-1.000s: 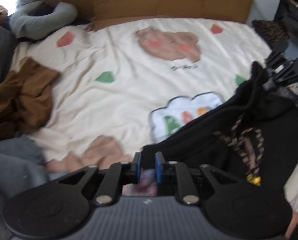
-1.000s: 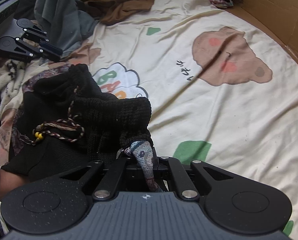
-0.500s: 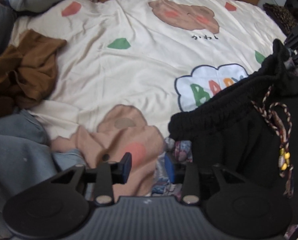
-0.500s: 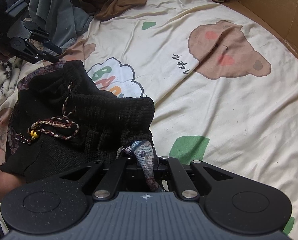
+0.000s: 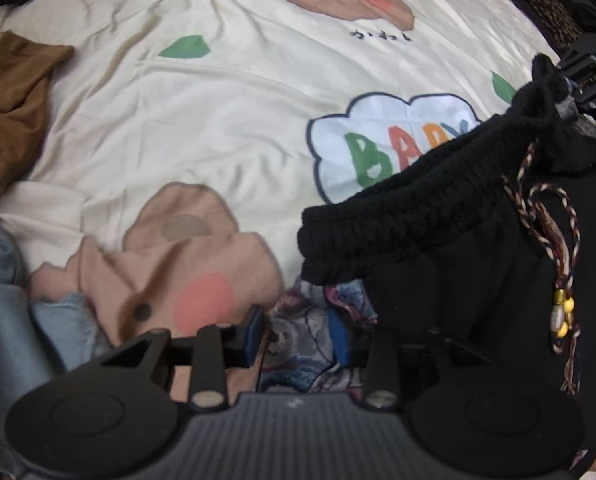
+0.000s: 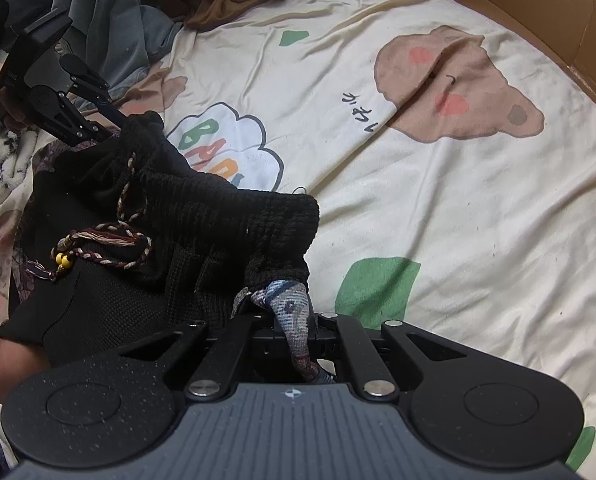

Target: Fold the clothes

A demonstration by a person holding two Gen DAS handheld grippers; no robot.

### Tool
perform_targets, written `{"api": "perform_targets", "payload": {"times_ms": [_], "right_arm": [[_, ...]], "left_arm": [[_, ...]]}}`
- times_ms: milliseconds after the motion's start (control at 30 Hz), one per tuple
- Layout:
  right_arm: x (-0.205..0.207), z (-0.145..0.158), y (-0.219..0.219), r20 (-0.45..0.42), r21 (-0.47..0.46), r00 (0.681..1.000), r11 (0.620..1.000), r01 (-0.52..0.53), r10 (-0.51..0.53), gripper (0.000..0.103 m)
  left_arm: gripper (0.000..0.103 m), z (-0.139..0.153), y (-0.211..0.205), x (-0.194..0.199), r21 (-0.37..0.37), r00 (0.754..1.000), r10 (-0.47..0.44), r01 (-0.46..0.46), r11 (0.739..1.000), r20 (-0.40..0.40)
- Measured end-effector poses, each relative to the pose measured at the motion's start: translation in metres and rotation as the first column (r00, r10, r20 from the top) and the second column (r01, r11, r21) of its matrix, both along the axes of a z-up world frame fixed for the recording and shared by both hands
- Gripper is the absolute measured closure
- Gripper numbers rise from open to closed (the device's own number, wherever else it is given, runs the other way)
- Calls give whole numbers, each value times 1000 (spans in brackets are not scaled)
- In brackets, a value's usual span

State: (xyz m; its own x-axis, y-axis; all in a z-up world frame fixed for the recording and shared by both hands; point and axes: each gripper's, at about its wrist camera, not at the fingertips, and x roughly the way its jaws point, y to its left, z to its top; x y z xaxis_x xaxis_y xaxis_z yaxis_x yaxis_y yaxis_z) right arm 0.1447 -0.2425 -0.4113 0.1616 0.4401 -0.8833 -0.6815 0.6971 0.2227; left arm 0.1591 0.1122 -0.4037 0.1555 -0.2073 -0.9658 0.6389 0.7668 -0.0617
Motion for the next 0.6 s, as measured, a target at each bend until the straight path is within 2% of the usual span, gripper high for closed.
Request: {"api": "perform_targets", "payload": {"times_ms": [233,333,500,567,600], "right_arm": [[2,-7,-4,-19,0,999,1000,30,-30,103],[3,-11,-5,-20,-4,999,999,42,-42,103],[3,-11,-6,-12,-8,999,999,51,-51,103],[3,-11,-7,-9,-9,998,998,54,-55,102],[3,-11,-7,-7,-10,998,998,56,-56,102]], "left_arm": [[64,-7,-12,-2,13,999,-35,35,999,10],[58,-12,-19,-8,38,996,-80,79,996,25],[59,-12,-22,-7,57,997,-72,71,996,15],[68,-11,-21,-10,50,997,-72,71,996,24],[78,-10,-20,-11,40,998,-60,59,997,26]]}}
